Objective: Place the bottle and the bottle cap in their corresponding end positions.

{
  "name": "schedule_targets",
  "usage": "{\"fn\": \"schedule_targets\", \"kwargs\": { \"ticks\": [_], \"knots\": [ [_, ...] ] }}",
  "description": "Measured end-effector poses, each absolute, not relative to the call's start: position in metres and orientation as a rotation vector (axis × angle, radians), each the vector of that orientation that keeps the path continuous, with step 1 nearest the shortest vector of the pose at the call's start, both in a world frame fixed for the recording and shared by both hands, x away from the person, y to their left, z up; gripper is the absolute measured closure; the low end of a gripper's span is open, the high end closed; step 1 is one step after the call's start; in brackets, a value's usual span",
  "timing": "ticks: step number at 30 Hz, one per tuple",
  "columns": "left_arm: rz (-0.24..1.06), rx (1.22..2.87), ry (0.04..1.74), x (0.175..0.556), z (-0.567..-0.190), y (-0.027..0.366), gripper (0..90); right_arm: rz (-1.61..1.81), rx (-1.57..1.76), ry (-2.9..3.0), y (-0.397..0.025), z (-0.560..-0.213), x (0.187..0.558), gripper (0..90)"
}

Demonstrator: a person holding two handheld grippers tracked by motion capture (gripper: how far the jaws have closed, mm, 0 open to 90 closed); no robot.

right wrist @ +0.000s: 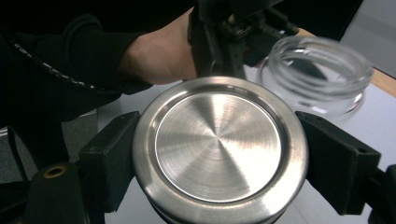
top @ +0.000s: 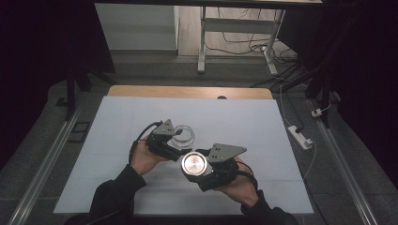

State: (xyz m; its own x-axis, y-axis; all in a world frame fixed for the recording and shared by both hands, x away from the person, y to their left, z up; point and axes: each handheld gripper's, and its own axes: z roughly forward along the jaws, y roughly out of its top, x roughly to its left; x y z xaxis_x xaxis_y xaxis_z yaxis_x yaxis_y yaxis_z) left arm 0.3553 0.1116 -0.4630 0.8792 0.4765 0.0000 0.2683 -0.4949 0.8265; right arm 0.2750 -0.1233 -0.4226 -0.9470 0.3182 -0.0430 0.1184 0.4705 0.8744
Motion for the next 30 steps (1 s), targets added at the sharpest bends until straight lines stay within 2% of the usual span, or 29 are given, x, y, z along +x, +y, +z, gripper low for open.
{"fn": "schedule_targets", "kwargs": {
  "ticks": [30],
  "knots": [
    [0.302,2.110,0.570,0.381,-0.489,0.095,15.6,1.416,0.396,2.594,-0.112,-0.489,0.264,18.0]
  ]
}}
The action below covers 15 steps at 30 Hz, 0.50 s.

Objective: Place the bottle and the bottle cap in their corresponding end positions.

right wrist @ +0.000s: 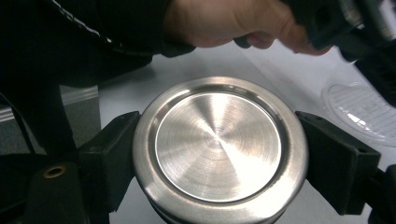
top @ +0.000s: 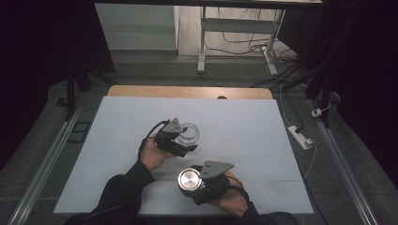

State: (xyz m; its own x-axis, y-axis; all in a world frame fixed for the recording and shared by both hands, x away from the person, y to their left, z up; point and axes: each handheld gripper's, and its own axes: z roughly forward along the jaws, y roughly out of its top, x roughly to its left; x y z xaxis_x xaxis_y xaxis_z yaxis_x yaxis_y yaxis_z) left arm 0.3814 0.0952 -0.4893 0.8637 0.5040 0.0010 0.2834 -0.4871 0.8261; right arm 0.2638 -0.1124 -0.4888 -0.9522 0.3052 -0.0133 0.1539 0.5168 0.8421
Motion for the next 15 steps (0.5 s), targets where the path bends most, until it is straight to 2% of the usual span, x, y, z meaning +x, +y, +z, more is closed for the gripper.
{"fn": "schedule_targets", "kwargs": {
  "ticks": [15],
  "knots": [
    [0.311,2.123,0.608,0.388,-0.507,0.096,15.6,1.321,0.379,2.659,-0.101,-0.523,0.267,18.1]
  ]
}}
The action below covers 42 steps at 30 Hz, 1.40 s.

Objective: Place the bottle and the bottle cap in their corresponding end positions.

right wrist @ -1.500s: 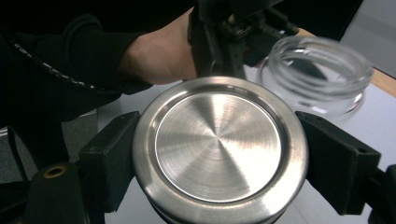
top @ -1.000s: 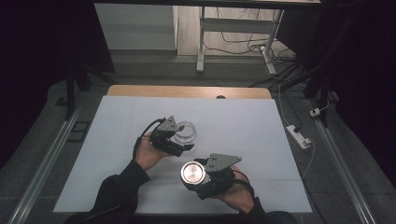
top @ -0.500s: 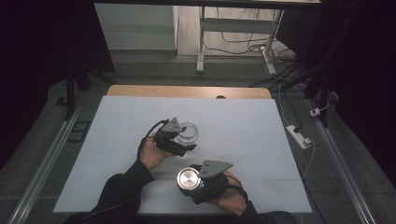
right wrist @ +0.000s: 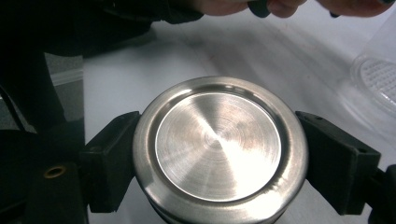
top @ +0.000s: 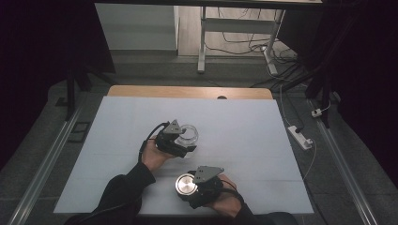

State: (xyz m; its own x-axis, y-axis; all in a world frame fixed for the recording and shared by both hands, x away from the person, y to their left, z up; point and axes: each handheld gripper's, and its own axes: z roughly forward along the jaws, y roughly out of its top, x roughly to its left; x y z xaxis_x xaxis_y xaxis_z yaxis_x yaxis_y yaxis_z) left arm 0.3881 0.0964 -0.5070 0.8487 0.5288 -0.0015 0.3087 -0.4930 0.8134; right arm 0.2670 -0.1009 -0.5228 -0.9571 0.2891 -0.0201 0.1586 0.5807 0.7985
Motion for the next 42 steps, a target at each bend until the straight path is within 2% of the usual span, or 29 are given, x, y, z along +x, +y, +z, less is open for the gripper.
{"fn": "schedule_targets", "kwargs": {
  "ticks": [21,42],
  "knots": [
    [0.336,2.109,0.680,0.402,-0.524,0.099,15.5,1.211,0.446,2.711,-0.096,-0.540,0.282,17.9],
    [0.321,2.105,0.647,0.407,-0.527,0.102,14.8,1.131,0.500,2.708,-0.092,-0.541,0.288,16.3]
  ]
}}
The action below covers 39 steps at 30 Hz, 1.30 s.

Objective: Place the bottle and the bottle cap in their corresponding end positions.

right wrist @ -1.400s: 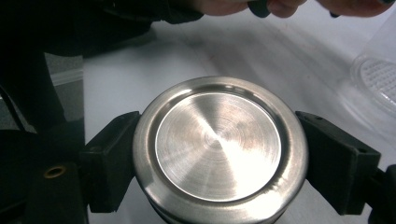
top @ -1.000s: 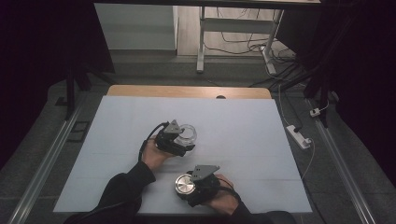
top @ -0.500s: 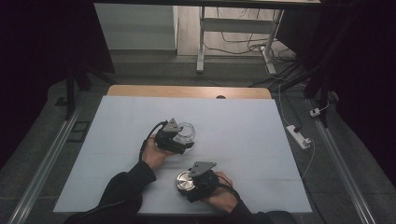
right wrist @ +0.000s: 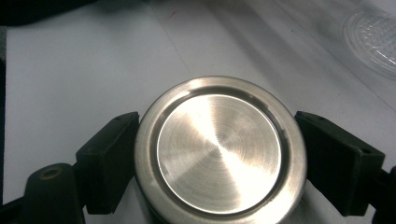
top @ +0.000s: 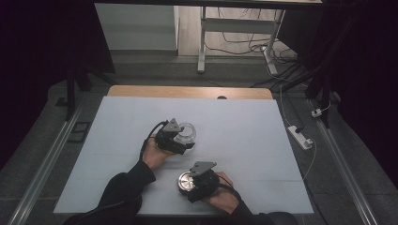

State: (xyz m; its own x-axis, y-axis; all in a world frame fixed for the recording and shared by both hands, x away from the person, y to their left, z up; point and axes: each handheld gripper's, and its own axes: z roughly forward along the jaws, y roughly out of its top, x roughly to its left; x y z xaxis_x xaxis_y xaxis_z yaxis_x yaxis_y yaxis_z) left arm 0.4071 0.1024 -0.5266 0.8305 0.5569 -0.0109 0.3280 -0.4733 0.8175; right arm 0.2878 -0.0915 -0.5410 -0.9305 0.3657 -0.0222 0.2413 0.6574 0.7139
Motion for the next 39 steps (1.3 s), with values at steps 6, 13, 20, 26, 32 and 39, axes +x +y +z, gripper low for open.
{"fn": "schedule_targets", "kwargs": {
  "ticks": [6,13,20,26,32,39],
  "knots": [
    [0.325,2.102,0.649,0.406,-0.521,0.102,12.4,1.129,0.523,2.706,-0.089,-0.540,0.288,13.1],
    [0.298,2.104,0.655,0.404,-0.515,0.104,8.2,1.176,0.555,2.691,-0.091,-0.536,0.288,10.3],
    [0.283,2.109,0.672,0.402,-0.514,0.106,5.2,1.205,0.569,2.683,-0.094,-0.532,0.288,8.4],
    [0.274,2.123,0.685,0.400,-0.513,0.109,1.1,1.229,0.577,2.682,-0.095,-0.528,0.287,6.9],
    [0.263,2.100,0.705,0.396,-0.508,0.115,0.0,1.254,0.586,2.694,-0.097,-0.525,0.286,5.5],
    [0.250,2.087,0.711,0.390,-0.504,0.123,0.0,1.288,0.613,2.688,-0.101,-0.520,0.288,3.1]
  ]
}}
